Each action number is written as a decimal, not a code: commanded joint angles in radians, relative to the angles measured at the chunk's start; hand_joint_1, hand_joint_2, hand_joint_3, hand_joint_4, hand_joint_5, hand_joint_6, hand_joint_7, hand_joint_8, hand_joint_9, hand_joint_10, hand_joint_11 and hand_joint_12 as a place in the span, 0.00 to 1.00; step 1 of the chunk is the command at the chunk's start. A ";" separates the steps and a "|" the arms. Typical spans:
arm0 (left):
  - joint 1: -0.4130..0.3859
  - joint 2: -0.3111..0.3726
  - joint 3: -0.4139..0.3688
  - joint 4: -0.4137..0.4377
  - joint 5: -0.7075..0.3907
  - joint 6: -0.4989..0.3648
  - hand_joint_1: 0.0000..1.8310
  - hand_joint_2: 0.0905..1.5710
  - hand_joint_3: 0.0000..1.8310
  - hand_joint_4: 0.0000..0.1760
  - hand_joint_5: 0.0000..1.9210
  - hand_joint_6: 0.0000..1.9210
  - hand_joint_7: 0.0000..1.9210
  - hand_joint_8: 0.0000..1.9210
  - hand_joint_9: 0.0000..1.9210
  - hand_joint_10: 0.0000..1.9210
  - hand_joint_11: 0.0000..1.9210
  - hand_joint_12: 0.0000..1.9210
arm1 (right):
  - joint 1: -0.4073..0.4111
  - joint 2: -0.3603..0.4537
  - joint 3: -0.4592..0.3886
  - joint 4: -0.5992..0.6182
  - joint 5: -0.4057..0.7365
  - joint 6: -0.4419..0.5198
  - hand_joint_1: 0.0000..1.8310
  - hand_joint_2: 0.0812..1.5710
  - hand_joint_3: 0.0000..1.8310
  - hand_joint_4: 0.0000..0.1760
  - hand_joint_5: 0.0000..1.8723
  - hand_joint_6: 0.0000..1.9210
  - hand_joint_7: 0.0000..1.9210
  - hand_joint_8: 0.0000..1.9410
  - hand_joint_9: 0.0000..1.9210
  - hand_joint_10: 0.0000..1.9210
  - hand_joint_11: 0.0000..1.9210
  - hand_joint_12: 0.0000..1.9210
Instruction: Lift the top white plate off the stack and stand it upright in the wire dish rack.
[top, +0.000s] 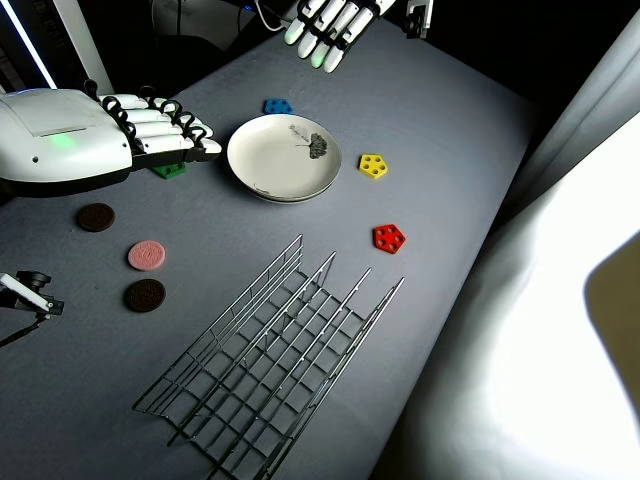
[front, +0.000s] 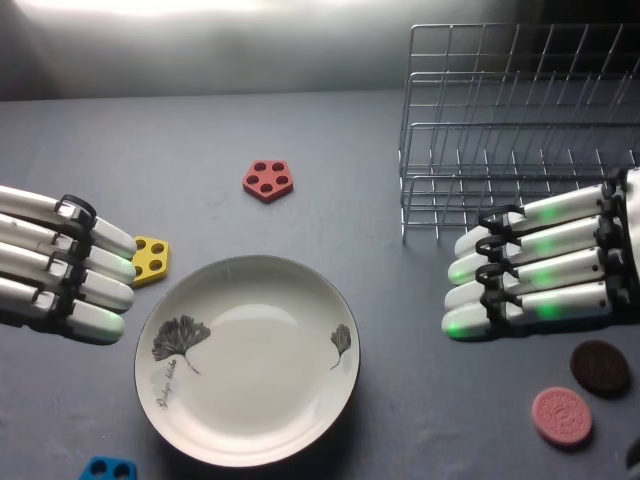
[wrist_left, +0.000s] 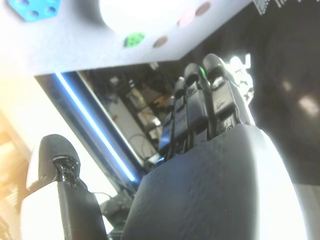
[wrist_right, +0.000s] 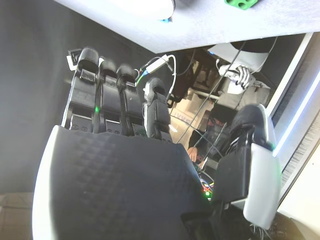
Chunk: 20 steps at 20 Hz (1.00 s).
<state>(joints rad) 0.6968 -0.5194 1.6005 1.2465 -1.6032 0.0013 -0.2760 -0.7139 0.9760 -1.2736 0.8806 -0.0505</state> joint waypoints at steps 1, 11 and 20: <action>-0.020 0.009 0.002 -0.072 -0.081 0.001 0.04 0.62 0.01 0.00 0.07 0.01 0.07 0.00 0.06 0.00 0.00 0.14 | 0.007 0.009 -0.005 0.076 0.067 0.002 0.04 0.67 0.00 0.00 0.10 0.00 0.11 0.00 0.11 0.00 0.07 0.09; -0.029 0.010 0.001 -0.060 -0.055 0.008 0.04 0.62 0.00 0.00 0.05 0.00 0.05 0.00 0.05 0.00 0.01 0.15 | 0.011 0.030 -0.024 0.085 0.067 0.001 0.04 0.66 0.00 0.00 0.10 0.00 0.12 0.00 0.11 0.00 0.07 0.05; -0.022 -0.015 0.052 -0.017 -0.047 0.044 0.05 0.62 0.00 0.00 0.06 0.00 0.07 0.00 0.06 0.00 0.01 0.16 | 0.004 0.048 -0.020 0.077 0.060 0.001 0.05 0.66 0.00 0.00 0.09 0.00 0.12 0.00 0.12 0.00 0.10 0.04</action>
<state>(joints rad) 0.6899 -0.5343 1.6558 1.2995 -1.5677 0.0452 -0.2794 -0.6781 0.9546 -1.2728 0.8825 -0.0509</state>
